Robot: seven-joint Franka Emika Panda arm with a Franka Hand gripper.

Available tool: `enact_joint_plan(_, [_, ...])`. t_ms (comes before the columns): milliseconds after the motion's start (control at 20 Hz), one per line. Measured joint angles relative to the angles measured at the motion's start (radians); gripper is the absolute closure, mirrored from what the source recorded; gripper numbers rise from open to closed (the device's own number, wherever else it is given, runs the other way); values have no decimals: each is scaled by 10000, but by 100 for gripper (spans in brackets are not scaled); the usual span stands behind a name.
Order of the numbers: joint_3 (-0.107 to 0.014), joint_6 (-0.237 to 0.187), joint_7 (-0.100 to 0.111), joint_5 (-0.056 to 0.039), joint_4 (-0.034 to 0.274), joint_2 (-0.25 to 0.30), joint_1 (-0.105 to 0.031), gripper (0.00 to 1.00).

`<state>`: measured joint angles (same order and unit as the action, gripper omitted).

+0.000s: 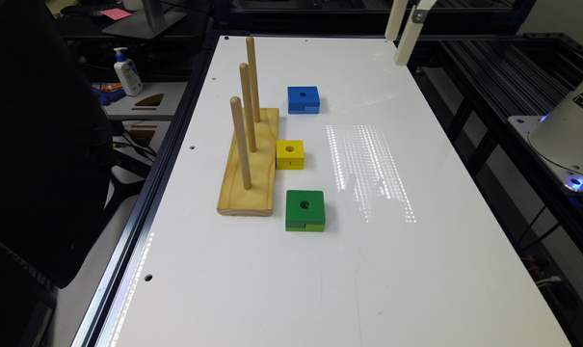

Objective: Pick up blue block.

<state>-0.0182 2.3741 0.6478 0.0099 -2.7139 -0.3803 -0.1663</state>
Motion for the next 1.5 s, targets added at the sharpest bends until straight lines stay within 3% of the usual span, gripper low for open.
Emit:
enact_joint_plan(300, [1, 0, -248, -1, 386, 389, -251, 0])
enact_joint_plan(750, [5, 0, -595, -4, 1214, 1243, -604, 0])
enact_joint_plan(950, [5, 0, -659, -5, 1472, 1543, -680, 0])
enact_joint_plan(1250, [10, 1, -715, -44, 1603, 1678, -771, 0])
enact_joint_plan(1400, [40, 1, -1179, -101, 1820, 1798, -1234, 0])
enact_joint_plan(1500, [39, 1, -1397, -101, 1964, 1939, -1445, 0])
